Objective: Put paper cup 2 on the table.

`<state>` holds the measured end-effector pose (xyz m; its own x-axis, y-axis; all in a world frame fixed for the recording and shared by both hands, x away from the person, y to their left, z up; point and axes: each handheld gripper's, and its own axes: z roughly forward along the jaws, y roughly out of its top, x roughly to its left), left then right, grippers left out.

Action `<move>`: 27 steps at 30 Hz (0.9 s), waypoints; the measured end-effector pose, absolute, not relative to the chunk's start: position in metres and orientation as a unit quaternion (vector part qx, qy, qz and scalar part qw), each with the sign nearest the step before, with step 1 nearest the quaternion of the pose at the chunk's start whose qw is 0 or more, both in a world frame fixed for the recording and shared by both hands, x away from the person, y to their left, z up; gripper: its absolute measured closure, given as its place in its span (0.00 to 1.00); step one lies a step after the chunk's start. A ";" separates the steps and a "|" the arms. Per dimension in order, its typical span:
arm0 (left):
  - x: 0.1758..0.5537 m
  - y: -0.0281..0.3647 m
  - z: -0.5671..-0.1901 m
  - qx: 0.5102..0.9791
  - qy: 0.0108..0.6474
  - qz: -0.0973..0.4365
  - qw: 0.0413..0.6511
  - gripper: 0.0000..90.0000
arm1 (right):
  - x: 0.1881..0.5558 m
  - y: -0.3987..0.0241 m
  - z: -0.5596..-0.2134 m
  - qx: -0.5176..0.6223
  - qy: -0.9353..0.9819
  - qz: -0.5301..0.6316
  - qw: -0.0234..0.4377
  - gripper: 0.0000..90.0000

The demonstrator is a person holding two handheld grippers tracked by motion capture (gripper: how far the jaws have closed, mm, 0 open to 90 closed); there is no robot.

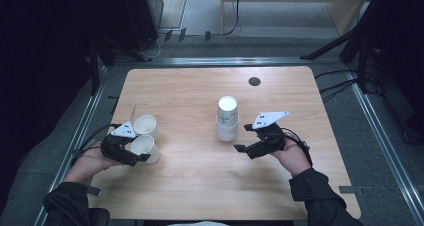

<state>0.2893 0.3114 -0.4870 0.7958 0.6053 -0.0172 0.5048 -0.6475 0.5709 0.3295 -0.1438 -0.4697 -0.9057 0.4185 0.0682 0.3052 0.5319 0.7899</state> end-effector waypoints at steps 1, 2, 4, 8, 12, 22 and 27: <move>0.290 0.311 -0.487 0.903 0.306 0.084 0.289 0.25 | 0.330 -0.144 -0.470 0.207 0.873 0.437 0.065 0.22; 0.289 0.310 -0.488 0.903 0.305 0.084 0.290 0.24 | 0.329 -0.144 -0.470 0.207 0.873 0.437 0.065 0.22; 0.289 0.309 -0.488 0.905 0.302 0.084 0.287 0.24 | 0.329 -0.144 -0.470 0.207 0.873 0.437 0.065 0.22; 0.290 0.307 -0.488 0.906 0.300 0.076 0.290 0.22 | 0.330 -0.144 -0.470 0.207 0.873 0.437 0.065 0.22; 0.290 0.306 -0.486 0.904 0.304 0.071 0.293 0.17 | 0.330 -0.144 -0.470 0.207 0.873 0.437 0.065 0.22; 0.288 0.310 -0.471 0.892 0.310 0.068 0.322 0.14 | 0.330 -0.144 -0.470 0.206 0.874 0.436 0.064 0.22; 0.284 0.309 -0.461 0.890 0.309 0.071 0.327 0.14 | 0.330 -0.144 -0.470 0.205 0.874 0.435 0.064 0.22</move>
